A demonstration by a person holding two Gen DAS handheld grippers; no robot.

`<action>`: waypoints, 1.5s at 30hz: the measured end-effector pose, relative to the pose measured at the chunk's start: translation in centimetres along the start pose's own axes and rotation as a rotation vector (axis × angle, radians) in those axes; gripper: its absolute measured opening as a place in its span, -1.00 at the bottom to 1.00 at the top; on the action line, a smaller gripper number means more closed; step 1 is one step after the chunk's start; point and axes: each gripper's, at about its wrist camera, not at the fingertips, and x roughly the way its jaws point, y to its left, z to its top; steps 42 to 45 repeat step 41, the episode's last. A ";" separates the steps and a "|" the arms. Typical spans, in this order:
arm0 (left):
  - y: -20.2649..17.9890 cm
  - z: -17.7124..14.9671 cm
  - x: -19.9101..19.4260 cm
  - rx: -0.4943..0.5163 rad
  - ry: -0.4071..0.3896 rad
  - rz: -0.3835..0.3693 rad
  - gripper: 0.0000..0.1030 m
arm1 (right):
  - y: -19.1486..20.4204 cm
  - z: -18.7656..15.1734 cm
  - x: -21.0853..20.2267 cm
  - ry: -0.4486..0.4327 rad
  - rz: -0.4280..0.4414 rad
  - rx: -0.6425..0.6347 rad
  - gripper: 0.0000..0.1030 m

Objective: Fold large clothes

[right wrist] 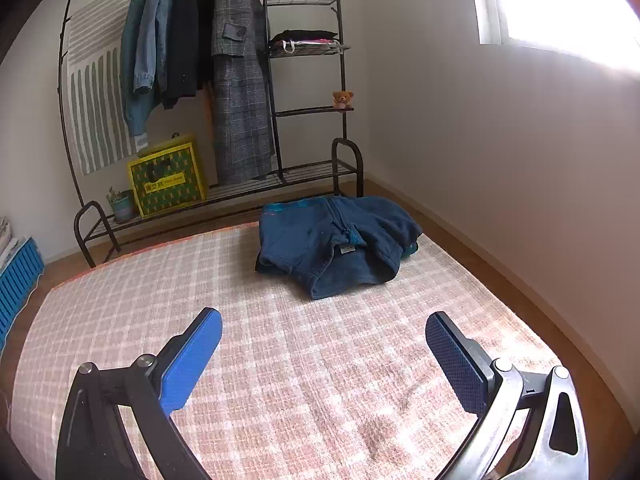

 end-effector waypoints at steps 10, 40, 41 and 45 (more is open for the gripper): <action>0.7 -0.7 0.0 0.026 0.030 0.031 1.00 | 0.2 -0.3 0.2 0.009 -0.002 -0.011 0.99; 2.6 -1.5 -0.1 0.041 0.035 0.061 1.00 | 0.6 -0.6 0.9 0.036 0.007 -0.032 0.99; 2.7 -1.5 0.0 0.038 0.039 0.057 1.00 | 0.6 -0.7 0.9 0.037 0.007 -0.031 0.99; 2.7 -1.5 0.0 0.038 0.039 0.057 1.00 | 0.6 -0.7 0.9 0.037 0.007 -0.031 0.99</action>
